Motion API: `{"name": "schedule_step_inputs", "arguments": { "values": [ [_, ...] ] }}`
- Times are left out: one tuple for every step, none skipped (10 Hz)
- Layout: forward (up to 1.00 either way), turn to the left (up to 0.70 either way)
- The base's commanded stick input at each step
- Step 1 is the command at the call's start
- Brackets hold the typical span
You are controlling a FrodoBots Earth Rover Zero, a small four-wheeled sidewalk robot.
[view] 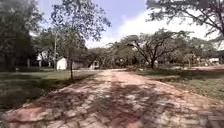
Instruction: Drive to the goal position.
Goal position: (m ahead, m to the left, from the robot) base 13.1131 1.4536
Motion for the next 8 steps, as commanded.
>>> {"name": "schedule_step_inputs", "arguments": {
  "values": [
    [0.70, 0.00],
    [0.70, 0.00],
    [0.70, 0.00],
    [0.70, 0.00],
    [0.70, 0.00],
    [0.70, 0.00],
    [0.70, -0.35],
    [0.70, -0.35]
  ]
}}
